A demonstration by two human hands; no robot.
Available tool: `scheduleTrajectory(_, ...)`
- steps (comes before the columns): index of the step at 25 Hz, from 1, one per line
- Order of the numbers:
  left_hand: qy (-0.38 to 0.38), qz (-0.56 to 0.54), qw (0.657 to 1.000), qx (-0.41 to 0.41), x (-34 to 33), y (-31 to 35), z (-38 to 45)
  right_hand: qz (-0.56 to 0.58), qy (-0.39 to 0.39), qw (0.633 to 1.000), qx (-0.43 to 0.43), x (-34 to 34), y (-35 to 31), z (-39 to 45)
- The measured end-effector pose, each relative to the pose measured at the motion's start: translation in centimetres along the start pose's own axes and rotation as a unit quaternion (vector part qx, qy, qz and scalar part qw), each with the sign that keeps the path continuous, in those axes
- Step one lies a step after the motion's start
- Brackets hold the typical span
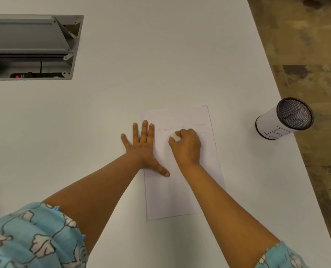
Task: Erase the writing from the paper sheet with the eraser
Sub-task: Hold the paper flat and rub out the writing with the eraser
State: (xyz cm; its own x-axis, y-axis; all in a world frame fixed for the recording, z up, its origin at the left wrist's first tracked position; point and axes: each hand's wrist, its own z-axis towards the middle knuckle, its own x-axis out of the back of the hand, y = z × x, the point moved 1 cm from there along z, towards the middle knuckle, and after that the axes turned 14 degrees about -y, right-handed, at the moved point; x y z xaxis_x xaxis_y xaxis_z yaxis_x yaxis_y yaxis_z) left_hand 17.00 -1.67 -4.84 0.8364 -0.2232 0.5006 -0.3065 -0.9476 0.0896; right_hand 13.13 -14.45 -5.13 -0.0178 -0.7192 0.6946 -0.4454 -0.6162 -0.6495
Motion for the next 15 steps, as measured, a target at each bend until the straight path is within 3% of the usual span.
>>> scheduleTrajectory(15,-0.003,0.007,1.0,0.009,0.0,0.3,0.2,0.015,0.016,1.0,-0.001,0.9,1.4,-0.4)
